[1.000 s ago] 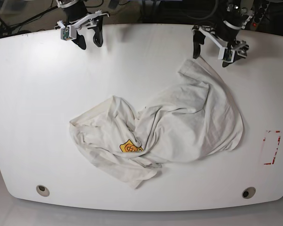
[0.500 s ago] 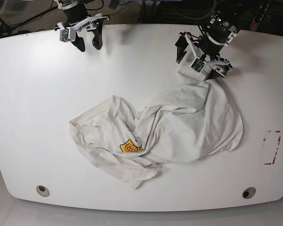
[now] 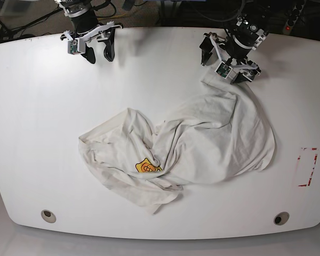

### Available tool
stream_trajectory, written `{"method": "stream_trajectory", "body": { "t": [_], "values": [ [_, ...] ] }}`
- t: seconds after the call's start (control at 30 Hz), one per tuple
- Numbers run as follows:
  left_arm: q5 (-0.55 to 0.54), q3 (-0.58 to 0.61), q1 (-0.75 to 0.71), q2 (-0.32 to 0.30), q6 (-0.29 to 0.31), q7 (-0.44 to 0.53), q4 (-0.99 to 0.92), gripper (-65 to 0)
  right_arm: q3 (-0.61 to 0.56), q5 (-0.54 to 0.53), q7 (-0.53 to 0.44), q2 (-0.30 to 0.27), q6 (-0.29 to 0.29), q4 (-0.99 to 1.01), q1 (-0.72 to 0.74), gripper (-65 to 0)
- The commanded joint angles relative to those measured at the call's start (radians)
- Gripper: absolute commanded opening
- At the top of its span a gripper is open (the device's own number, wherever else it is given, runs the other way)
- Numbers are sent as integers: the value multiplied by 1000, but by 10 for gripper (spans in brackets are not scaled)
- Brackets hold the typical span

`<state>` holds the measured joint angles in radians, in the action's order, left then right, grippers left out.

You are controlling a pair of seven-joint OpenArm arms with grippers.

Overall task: Fold the T-shirt properly
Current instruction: 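Reach both grippers down and pinch two edges of the crumpled shirt, then lift the shirt and pull the grippers apart to spread it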

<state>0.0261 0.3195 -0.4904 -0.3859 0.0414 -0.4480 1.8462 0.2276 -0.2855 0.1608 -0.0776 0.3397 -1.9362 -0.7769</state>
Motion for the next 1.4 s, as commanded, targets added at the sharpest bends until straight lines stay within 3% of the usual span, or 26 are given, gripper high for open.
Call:
{"method": "stream_trajectory", "body": {
  "t": [0.0, 0.2, 0.43, 0.53, 0.6, 0.77, 0.93, 1.03, 1.17, 1.37],
  "values": [
    [5, -4, 3, -3, -4, -7, -35, -167, 2, -10, -31, -6, 9, -16, 4, -315],
    [1, -4, -1, 0, -7, -7, -49, -361, 2, -5, -16, -9, 9, -2, 53, -315],
    [1, -6, 0, 2, -10, -7, -62, -629, 57, -10, 168, -29, 11, -7, 202, -312],
    [1, -7, -4, 2, -11, -7, -61, -643, 71, -10, 231, -31, 20, -9, 270, -309],
    [1, -29, -27, 2, -11, -4, -58, -644, 74, -10, 285, -41, 65, -9, 317, -309],
    [1, -109, -83, 20, -10, 36, -30, -644, 82, -10, 448, -57, 187, -1, 434, -309],
    [1, -165, -124, 29, -7, 45, -13, -644, 82, -10, 664, -57, 347, 33, 572, -309],
    [1, -167, -130, 29, -10, 45, -13, -644, 83, -10, 725, -57, 358, 96, 633, -309],
    [1, -190, -146, 31, -10, 45, -15, -644, 74, -10, 727, -57, 358, 179, 681, -308],
    [1, -234, -159, 44, -7, 45, -15, -644, -58, -2, 724, -84, 358, 249, 730, -308]
  ]
}}
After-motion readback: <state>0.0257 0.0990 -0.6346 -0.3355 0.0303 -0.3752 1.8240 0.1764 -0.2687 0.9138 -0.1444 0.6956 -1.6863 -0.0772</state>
